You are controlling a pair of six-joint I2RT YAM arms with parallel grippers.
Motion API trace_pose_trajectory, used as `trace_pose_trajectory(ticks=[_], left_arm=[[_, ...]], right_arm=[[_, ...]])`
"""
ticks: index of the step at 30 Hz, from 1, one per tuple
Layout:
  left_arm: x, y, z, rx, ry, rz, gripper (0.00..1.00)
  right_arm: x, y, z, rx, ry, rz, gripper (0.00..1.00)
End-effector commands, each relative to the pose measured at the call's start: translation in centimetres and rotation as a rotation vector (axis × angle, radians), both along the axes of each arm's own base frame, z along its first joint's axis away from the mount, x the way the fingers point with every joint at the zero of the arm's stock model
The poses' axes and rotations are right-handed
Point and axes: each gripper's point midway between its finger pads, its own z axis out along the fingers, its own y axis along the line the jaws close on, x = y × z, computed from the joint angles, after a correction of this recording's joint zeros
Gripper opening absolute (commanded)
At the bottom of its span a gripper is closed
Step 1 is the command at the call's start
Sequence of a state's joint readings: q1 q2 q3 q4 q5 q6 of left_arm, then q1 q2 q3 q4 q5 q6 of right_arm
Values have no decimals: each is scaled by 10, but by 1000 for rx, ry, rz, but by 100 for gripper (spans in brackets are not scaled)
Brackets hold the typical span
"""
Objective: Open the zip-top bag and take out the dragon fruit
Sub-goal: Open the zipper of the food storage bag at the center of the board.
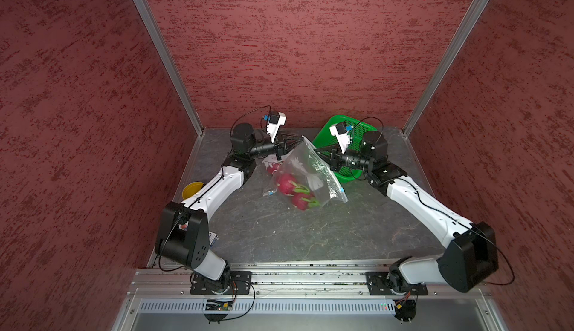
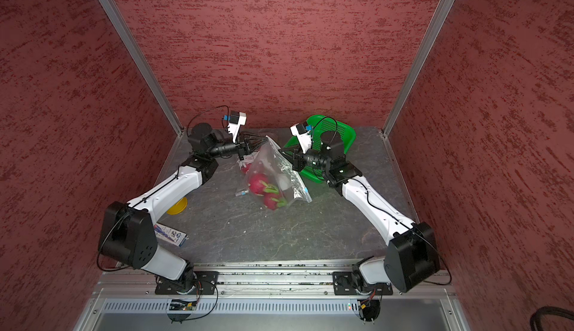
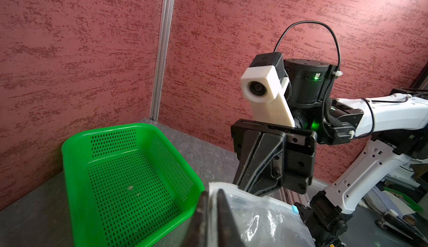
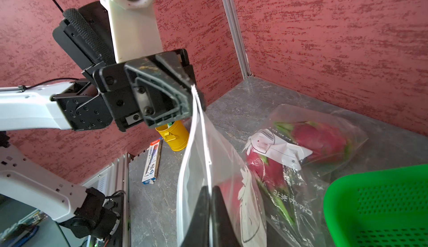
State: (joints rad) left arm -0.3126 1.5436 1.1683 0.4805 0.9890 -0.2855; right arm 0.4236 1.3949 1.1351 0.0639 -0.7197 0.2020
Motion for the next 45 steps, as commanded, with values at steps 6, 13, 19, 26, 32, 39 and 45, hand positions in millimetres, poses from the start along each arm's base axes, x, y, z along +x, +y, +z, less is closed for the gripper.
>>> trace_pose_trajectory(ticks=[6, 13, 19, 26, 32, 39, 45], left_arm=[[-16, 12, -3, -32, 242, 116, 75], [-65, -11, -14, -11, 387, 113, 84], [-73, -36, -23, 24, 460, 87, 81], [-50, -33, -48, 54, 526, 180, 69], [-38, -21, -48, 48, 533, 221, 21], [-31, 20, -33, 21, 511, 294, 0], [-31, 64, 0, -47, 437, 363, 0]], right_arm=[[-13, -1, 32, 101, -53, 15, 0], [-18, 3, 42, 138, -79, 1, 0], [-30, 13, 44, 174, -67, 28, 0], [-42, 8, 45, 178, -72, 21, 0], [-44, 2, 47, 169, -84, -14, 0], [-41, -3, 60, 186, -94, -57, 0], [-31, -3, 58, 214, -46, -89, 0]])
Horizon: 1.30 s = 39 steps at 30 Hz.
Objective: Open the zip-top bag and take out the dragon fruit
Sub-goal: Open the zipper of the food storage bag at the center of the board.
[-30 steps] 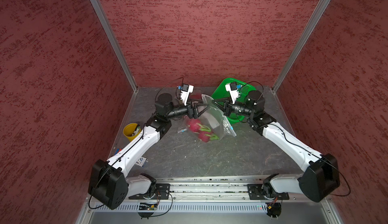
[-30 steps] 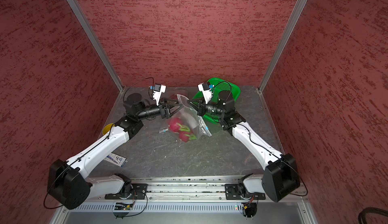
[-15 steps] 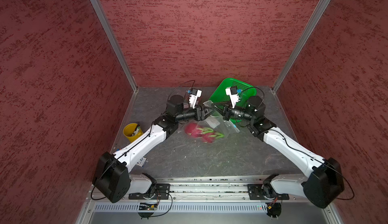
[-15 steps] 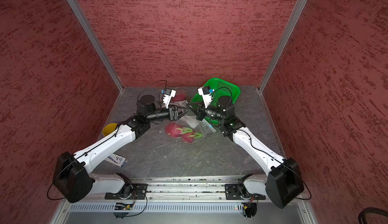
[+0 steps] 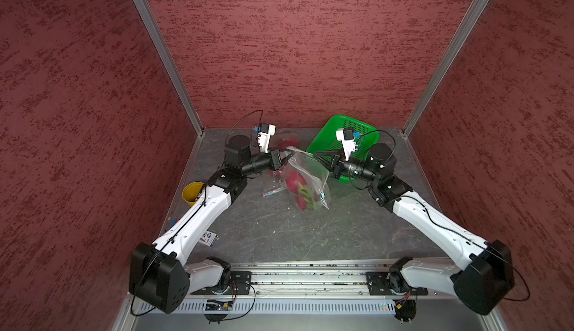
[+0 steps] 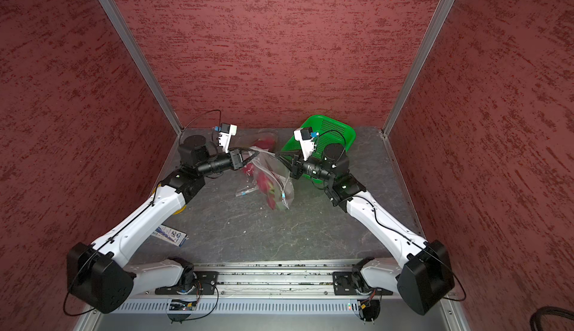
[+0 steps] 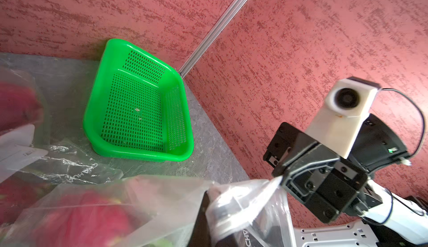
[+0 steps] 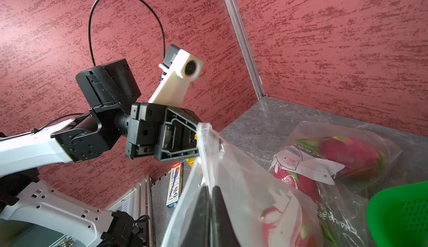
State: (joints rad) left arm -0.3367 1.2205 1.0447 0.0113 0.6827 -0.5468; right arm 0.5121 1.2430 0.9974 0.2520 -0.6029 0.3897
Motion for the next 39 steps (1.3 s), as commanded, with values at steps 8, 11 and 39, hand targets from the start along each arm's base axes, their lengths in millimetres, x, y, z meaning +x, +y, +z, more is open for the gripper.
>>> trace_pose_trajectory(ticks=[8, 11, 39], left_arm=[[10, 18, 46, -26, -116, 10, 2], [19, 0, 38, -20, -63, -72, 4], [18, -55, -2, 24, 90, -280, 12]], right_arm=[[25, -18, -5, 72, 76, -170, 0], [28, -23, -17, 52, 103, -204, 0], [47, -3, -80, -189, 122, -137, 0]])
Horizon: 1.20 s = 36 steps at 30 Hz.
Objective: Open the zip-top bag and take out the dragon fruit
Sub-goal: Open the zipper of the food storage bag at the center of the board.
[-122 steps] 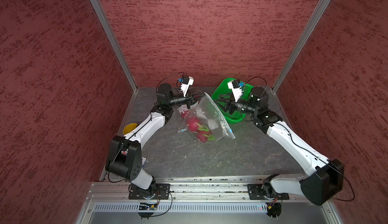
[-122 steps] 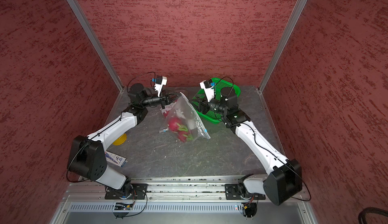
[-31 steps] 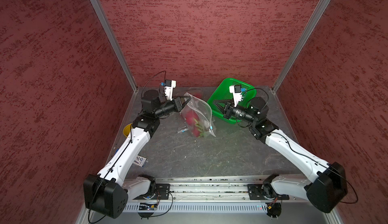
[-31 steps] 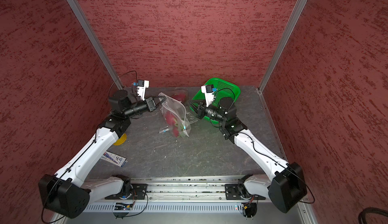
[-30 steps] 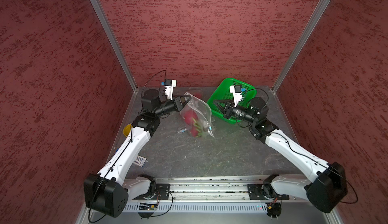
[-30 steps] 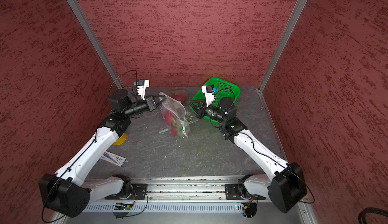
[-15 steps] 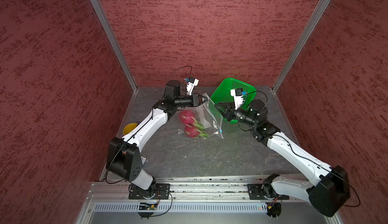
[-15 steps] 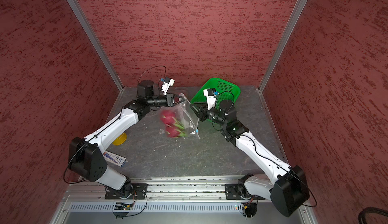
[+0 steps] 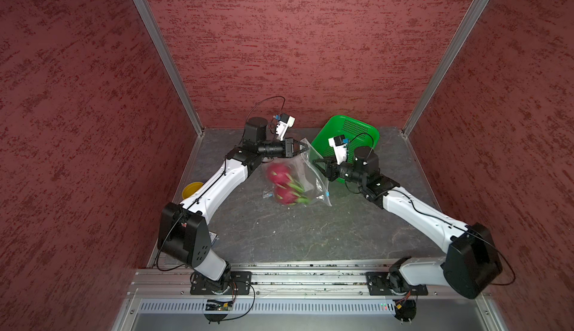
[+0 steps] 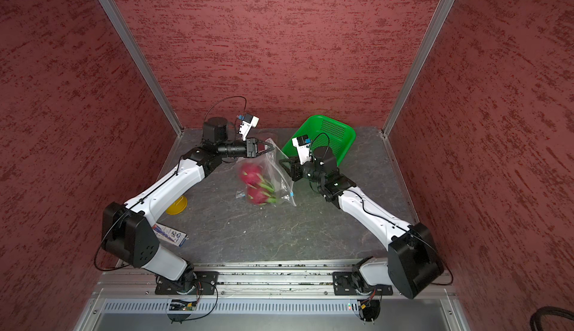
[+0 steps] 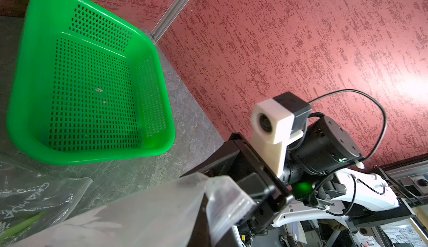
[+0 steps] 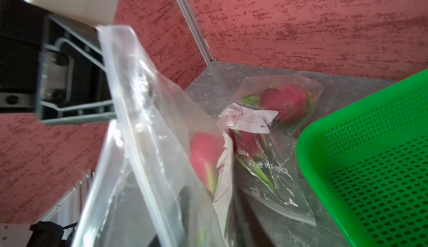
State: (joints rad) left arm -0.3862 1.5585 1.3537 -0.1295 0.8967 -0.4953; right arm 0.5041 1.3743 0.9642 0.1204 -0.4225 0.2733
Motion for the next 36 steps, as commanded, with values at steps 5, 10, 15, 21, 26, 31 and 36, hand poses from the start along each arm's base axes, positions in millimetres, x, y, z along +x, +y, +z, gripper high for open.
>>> trace_pose_trajectory(ticks=[5, 10, 15, 21, 26, 31, 36], left_arm=[[-24, 12, 4, 3, 10, 9, 57], [-46, 5, -15, 9, 64, 5, 72], [-46, -3, -27, 17, 86, 8, 71], [-35, -7, -27, 16, 87, 17, 61], [-31, -12, -32, 10, 101, 9, 63], [-28, -14, -33, 0, 100, 7, 63], [-28, -14, -31, -11, 92, 0, 37]], right_arm=[[-8, 10, 31, 136, -13, 62, 0], [-13, 4, 41, 213, -22, 27, 0], [-20, 4, 47, 252, -31, 35, 0], [-32, 3, 49, 266, -31, 59, 0], [-46, 10, 50, 316, -21, 139, 0], [-47, 15, 43, 313, -7, 156, 0], [-43, 17, 37, 299, 4, 149, 0]])
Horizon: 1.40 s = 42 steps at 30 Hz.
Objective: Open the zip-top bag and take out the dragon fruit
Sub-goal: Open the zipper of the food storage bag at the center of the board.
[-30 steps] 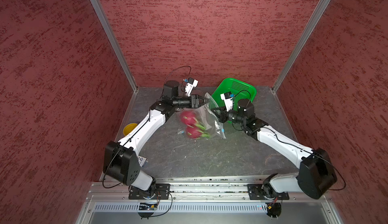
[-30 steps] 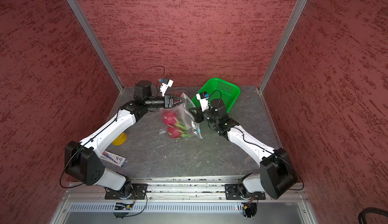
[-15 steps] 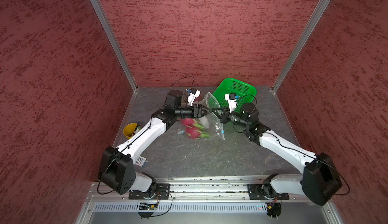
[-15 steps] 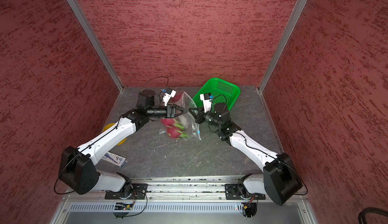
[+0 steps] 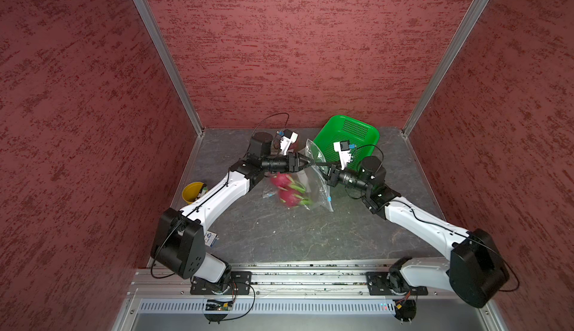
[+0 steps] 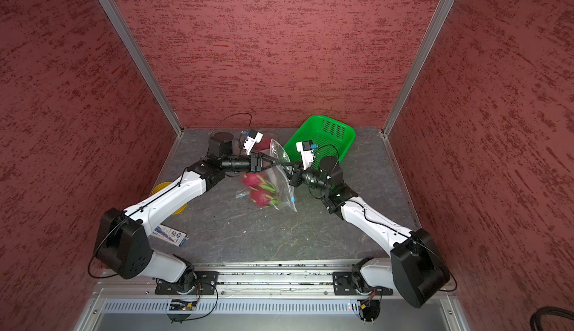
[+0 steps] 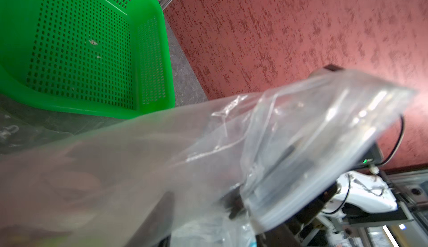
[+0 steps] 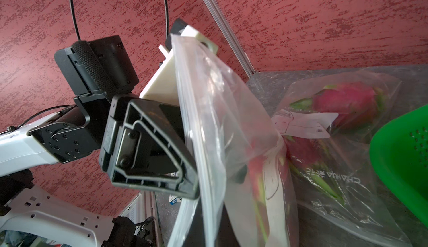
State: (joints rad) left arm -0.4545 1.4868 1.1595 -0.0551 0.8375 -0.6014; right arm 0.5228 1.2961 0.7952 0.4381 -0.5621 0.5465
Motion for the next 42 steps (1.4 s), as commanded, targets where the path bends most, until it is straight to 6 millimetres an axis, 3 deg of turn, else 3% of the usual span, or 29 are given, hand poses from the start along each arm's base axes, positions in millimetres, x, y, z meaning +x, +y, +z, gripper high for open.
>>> trace_pose_trajectory(ticks=[1, 3, 4, 9, 12, 16, 20, 23, 28, 30, 35, 38, 42], left_arm=[[4, -2, 12, -28, -43, -8, 25], [5, 1, 12, -35, -38, -8, 3], [5, 3, 13, -39, -36, -7, 0], [4, 25, 16, -39, -37, 22, 0], [3, 42, 17, -29, -34, 45, 0], [-5, 48, 23, -24, -37, 31, 0], [-11, 37, 32, -40, -39, -19, 0], [-14, 25, 34, -47, -33, -56, 0], [-15, 13, 36, -53, -25, -89, 0], [-16, 11, 38, -55, -23, -94, 0], [-17, 8, 39, -60, -21, -99, 0], [-17, 8, 39, -62, -26, -93, 0], [-16, 8, 40, -65, -27, -90, 0]], right_arm=[[-3, 5, 12, 24, -46, 27, 0], [1, 4, 9, 3, -40, 3, 0], [5, 0, 6, -16, -33, -27, 0], [29, -23, -11, -138, 4, -202, 0], [44, -47, -22, -223, 37, -341, 0], [56, -71, -31, -303, 53, -470, 0], [51, -56, -16, -265, 33, -391, 0], [44, -45, 3, -242, 8, -314, 26], [23, -49, 42, -263, -63, -270, 39], [13, -50, 55, -259, -83, -243, 39], [-13, -37, 79, -159, -105, -114, 21], [-16, -27, 72, -127, -91, -65, 16], [-9, -14, 45, -122, -38, -31, 10]])
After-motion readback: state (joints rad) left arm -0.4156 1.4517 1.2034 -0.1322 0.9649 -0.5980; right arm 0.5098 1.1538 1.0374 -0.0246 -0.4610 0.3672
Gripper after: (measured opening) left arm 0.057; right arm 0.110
